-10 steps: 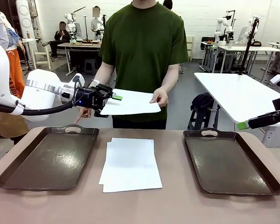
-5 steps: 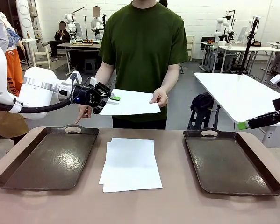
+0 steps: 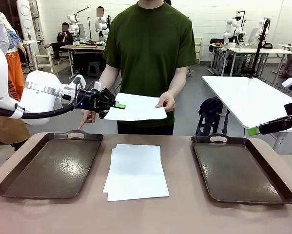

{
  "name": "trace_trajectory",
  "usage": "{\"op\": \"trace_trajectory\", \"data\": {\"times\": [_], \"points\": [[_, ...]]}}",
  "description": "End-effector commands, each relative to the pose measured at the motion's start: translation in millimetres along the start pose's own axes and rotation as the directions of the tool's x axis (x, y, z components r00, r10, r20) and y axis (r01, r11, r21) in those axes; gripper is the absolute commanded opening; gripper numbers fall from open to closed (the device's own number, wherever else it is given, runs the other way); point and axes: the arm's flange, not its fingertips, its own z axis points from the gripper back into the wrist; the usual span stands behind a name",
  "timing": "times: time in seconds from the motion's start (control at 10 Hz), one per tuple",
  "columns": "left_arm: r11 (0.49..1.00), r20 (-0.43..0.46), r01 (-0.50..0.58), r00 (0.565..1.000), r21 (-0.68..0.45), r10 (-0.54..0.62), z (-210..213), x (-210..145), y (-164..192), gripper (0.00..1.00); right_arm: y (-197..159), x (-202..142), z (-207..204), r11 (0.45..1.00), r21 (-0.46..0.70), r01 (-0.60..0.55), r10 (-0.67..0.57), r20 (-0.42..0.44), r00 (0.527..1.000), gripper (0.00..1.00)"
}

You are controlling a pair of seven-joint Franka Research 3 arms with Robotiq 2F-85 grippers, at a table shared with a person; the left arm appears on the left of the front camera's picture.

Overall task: Sort the A4 documents.
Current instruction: Receive the A4 Paper, then place the A4 Paper in the designated Handle tray.

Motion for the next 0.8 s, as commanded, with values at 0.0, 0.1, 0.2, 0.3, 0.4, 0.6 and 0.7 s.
{"op": "trace_trajectory", "data": {"times": [0.0,0.1,0.2,0.3,0.4,0.6,0.7], "points": [[1.0,0.031,-0.014,0.999,-0.016,0.015,0.5,1.9,-2.4,0.0,-2.1,-1.3,-3.0,1.0,0.014,-0.003,0.003,0.008,1.0,1.0],[1.0,0.058,0.009,0.998,0.018,-0.01,4.3,-0.7,-4.9,0.0,-2.1,-1.3,-3.0,1.0,0.014,-0.003,0.003,0.008,1.0,1.0],[1.0,0.004,-0.001,1.0,-0.003,0.001,0.7,0.4,-0.2,0.0,-2.1,-1.3,-3.0,1.0,0.014,-0.003,0.003,0.008,1.0,1.0],[1.0,0.004,-0.001,1.0,-0.003,0.001,0.7,0.4,-0.2,0.0,-2.1,-1.3,-3.0,1.0,0.014,-0.003,0.003,0.008,1.0,1.0],[1.0,0.004,-0.001,1.0,-0.003,0.001,0.7,0.4,-0.2,0.0,-2.1,-1.3,-3.0,1.0,0.014,-0.003,0.003,0.008,1.0,1.0],[1.0,0.004,-0.001,1.0,-0.003,0.001,0.7,0.4,-0.2,0.0,-2.1,-1.3,-3.0,1.0,0.014,-0.003,0.003,0.008,1.0,1.0],[1.0,0.004,-0.001,1.0,-0.003,0.001,0.7,0.4,-0.2,0.0,-2.1,-1.3,-3.0,1.0,0.014,-0.003,0.003,0.008,1.0,1.0]]}}
